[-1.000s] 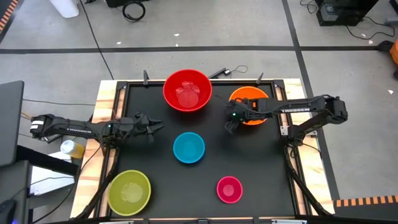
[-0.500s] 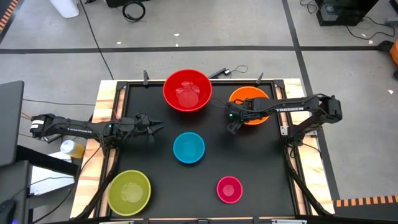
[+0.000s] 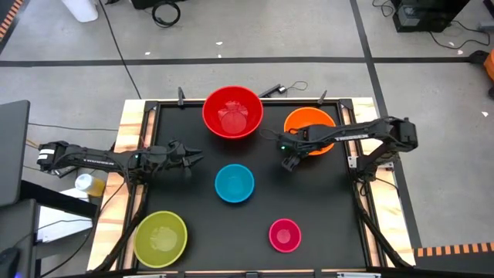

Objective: Nest bowls inside each other
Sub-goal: Stack the orange bowl on top of the red bowl

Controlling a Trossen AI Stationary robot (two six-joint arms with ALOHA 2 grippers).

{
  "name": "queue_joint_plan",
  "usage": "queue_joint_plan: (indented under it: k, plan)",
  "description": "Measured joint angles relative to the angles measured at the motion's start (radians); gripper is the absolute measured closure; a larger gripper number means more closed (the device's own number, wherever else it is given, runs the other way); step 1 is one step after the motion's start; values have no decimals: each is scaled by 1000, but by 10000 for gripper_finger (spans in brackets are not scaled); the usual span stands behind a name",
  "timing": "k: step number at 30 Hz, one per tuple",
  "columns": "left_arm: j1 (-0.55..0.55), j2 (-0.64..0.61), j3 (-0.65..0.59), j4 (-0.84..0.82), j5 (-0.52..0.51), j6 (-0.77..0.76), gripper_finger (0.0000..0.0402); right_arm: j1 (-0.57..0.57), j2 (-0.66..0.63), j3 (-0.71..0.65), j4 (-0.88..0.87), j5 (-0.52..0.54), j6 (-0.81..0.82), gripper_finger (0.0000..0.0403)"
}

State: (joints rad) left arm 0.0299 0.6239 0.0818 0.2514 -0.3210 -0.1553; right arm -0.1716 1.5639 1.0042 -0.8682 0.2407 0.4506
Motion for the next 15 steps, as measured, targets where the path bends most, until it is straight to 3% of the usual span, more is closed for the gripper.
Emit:
queue_joint_plan:
  k: [5, 10, 15]
  plan:
    - [0, 0, 0, 0, 0, -7, 285, -23, 67, 19, -65, 67, -35, 241]
    - [3, 0, 0, 3, -70, 13, 285, -27, 116, 95, -184, 84, -115, 380]
    - [19, 0, 0, 15, -84, 14, 285, 4, 119, 229, -265, 233, -175, 382]
